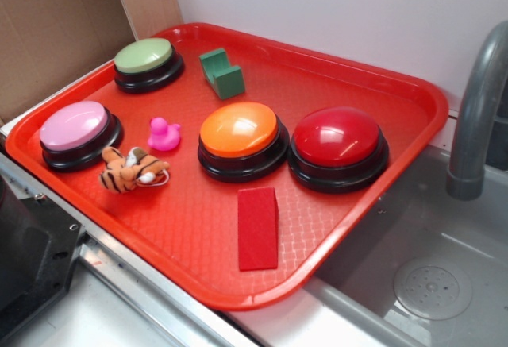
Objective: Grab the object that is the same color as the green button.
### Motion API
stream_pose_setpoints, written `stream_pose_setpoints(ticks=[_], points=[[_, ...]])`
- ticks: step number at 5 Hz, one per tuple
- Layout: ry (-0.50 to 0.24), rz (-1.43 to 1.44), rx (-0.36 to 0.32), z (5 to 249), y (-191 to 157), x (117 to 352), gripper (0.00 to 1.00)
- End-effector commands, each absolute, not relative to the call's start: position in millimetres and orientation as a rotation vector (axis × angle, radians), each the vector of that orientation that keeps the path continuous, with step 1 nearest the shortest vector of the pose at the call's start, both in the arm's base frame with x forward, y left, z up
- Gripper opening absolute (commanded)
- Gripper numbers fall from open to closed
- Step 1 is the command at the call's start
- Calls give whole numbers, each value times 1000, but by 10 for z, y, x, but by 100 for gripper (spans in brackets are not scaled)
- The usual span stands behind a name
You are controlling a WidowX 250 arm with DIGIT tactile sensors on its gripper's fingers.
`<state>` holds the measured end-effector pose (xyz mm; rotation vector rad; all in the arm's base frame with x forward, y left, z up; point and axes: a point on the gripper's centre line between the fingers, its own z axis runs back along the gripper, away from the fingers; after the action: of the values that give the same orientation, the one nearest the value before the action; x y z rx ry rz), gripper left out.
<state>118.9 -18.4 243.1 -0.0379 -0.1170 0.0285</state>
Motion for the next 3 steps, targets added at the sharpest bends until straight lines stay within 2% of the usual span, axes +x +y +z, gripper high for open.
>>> stream_pose_setpoints(ticks=[1, 2, 3], points=[[-117, 28, -38, 2431, -184, 1189, 100], [-218, 276, -40, 2266, -129, 1510, 100], [-221, 529, -48, 2038, 9, 1719, 100]])
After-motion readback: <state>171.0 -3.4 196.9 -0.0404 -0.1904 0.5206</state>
